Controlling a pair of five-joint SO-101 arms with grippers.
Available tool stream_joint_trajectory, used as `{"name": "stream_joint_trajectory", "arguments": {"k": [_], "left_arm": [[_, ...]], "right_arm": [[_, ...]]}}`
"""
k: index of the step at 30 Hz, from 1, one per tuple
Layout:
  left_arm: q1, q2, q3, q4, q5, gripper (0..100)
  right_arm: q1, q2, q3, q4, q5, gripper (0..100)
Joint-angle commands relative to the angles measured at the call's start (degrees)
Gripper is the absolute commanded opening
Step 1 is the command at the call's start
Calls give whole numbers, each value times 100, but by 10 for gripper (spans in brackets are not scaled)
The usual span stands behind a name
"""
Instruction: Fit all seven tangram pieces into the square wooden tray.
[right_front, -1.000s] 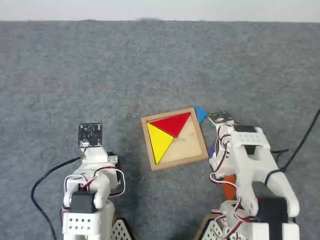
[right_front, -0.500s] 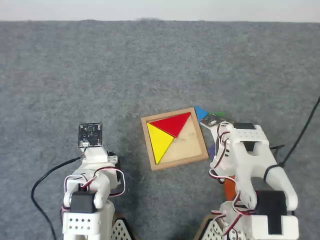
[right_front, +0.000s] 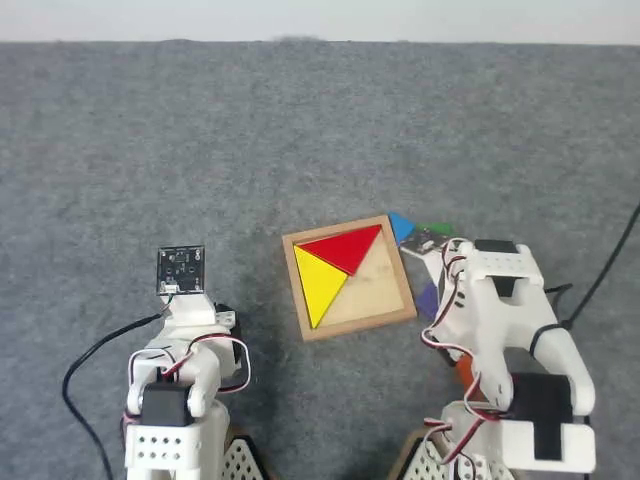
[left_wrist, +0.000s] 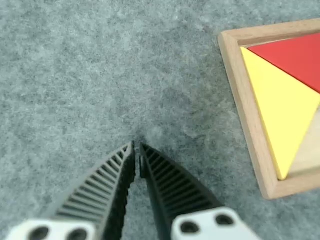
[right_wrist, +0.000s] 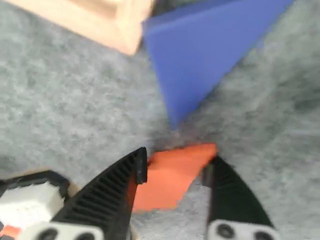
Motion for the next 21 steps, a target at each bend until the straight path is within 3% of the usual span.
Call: {"name": "stream_joint_trajectory", "arguments": {"k": [1,9,18,21], "left_arm": [[-35,-114,-66,9,-62,14],[-35,-114,-66,9,-62,14],[-35,-114,-66,9,-62,14],[-35,-114,-66,9,-62,14]], "right_arm": [[31,233,-18,-224,44,69],[752,233,-1222,-400,-703,65],[1481,207,-1987,-365,-800,65],[1402,163,-2022,295,-607,72]]}}
